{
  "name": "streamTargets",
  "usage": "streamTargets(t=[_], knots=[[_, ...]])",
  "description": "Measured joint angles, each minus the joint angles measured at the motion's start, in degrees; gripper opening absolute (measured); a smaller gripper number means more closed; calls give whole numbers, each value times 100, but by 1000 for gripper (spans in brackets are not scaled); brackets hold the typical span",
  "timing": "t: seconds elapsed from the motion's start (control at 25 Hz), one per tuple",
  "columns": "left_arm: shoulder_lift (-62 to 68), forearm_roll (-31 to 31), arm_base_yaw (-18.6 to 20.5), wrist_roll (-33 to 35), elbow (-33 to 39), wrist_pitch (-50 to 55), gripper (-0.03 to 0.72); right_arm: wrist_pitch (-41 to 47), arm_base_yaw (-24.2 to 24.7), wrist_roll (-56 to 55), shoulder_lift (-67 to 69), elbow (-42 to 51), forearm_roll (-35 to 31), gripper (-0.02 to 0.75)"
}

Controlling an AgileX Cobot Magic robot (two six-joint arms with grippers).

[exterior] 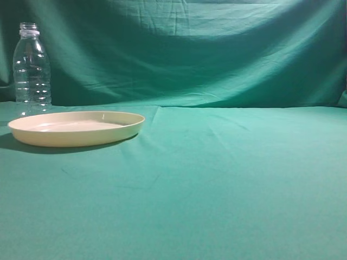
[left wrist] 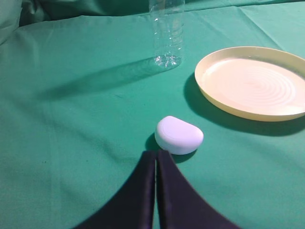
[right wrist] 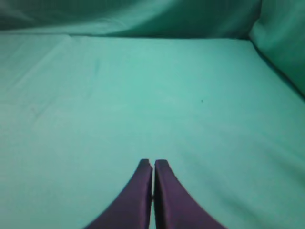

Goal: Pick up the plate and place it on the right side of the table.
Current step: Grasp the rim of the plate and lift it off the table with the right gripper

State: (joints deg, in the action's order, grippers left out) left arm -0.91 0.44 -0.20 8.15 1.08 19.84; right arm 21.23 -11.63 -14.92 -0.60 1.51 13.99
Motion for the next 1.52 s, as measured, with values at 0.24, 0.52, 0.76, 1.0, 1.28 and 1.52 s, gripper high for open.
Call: streamTargets(t=[0.24, 0.52, 0.76, 1.0, 1.28, 1.52], knots=[[0, 0, 0, 0, 0, 0, 0, -2360, 0, -419, 0, 11, -44, 0], [0, 0, 0, 0, 0, 0, 0, -1306, 0, -673, 586, -906, -44, 0], [0, 0, 0, 0, 0, 0, 0, 659, 0, -702, 2483, -2331, -195, 0], [0, 0, 0, 0, 0, 0, 0, 1524, 0, -570, 3904, -3182, -654, 0], [0, 0, 0, 0, 0, 0, 0, 2366, 0, 1485, 5433, -4333, -2512, 0], [0, 0, 0, 0, 0, 0, 0, 2936, -725, 1666, 6882, -5520, -2517, 0]])
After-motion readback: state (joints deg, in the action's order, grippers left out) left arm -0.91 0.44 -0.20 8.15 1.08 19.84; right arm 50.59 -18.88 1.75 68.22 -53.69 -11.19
